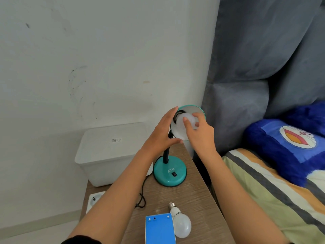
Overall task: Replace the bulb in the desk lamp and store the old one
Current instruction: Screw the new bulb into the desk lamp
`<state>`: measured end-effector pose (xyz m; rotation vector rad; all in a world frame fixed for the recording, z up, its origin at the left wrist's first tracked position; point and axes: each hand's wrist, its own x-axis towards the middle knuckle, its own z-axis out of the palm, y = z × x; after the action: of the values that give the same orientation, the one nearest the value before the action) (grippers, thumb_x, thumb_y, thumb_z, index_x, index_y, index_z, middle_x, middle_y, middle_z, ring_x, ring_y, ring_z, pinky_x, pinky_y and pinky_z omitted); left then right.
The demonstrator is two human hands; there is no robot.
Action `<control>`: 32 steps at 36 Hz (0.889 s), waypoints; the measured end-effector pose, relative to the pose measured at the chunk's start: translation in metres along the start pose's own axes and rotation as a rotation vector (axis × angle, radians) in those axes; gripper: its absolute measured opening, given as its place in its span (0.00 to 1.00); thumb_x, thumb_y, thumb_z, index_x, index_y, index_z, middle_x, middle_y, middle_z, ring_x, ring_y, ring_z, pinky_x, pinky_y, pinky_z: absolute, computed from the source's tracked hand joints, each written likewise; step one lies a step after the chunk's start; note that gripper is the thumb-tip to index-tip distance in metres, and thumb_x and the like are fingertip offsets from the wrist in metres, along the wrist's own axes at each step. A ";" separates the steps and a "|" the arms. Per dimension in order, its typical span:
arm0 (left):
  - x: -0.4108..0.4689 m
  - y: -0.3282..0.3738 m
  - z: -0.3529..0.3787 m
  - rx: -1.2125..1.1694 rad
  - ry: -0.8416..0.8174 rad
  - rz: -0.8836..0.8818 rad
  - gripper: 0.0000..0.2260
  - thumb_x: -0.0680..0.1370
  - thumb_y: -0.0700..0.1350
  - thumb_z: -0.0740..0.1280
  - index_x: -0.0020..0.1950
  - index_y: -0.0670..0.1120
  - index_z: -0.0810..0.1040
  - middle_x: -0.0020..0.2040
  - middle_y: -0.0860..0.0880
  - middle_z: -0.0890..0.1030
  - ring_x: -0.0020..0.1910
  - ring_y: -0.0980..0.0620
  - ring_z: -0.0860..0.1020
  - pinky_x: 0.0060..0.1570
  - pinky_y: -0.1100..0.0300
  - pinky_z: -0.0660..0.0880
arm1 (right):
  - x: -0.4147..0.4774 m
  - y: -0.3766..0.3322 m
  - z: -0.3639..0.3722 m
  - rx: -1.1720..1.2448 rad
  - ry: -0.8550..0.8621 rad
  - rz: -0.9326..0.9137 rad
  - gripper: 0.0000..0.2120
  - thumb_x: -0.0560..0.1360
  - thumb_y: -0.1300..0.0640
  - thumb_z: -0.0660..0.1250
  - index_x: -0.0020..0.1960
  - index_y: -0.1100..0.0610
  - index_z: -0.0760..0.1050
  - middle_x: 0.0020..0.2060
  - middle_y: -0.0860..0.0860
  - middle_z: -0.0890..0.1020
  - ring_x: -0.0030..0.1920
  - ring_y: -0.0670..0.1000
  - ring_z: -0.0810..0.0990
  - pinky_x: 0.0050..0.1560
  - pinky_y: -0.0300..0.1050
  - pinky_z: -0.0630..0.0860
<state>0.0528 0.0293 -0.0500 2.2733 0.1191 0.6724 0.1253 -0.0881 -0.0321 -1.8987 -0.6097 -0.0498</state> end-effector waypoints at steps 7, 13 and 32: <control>0.001 -0.002 0.001 0.013 0.003 0.013 0.45 0.67 0.43 0.77 0.75 0.52 0.52 0.75 0.53 0.59 0.69 0.66 0.57 0.67 0.76 0.54 | 0.002 0.001 0.002 -0.033 -0.031 0.074 0.28 0.70 0.48 0.71 0.65 0.60 0.70 0.59 0.58 0.77 0.57 0.56 0.77 0.52 0.43 0.75; -0.001 -0.001 0.000 0.011 0.001 0.013 0.44 0.68 0.43 0.76 0.75 0.52 0.52 0.75 0.52 0.59 0.70 0.64 0.57 0.69 0.67 0.55 | 0.002 -0.002 0.006 -0.026 -0.049 0.115 0.35 0.70 0.44 0.70 0.70 0.59 0.62 0.66 0.57 0.70 0.63 0.56 0.73 0.59 0.48 0.71; 0.002 -0.004 -0.001 0.011 -0.012 0.009 0.46 0.67 0.43 0.77 0.75 0.54 0.51 0.75 0.54 0.58 0.68 0.69 0.55 0.67 0.72 0.54 | 0.002 0.000 0.004 -0.041 0.017 0.101 0.33 0.64 0.43 0.75 0.62 0.59 0.71 0.56 0.57 0.79 0.56 0.55 0.78 0.55 0.47 0.77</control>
<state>0.0548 0.0330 -0.0509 2.2891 0.1064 0.6645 0.1259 -0.0834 -0.0328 -1.9643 -0.5042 -0.0136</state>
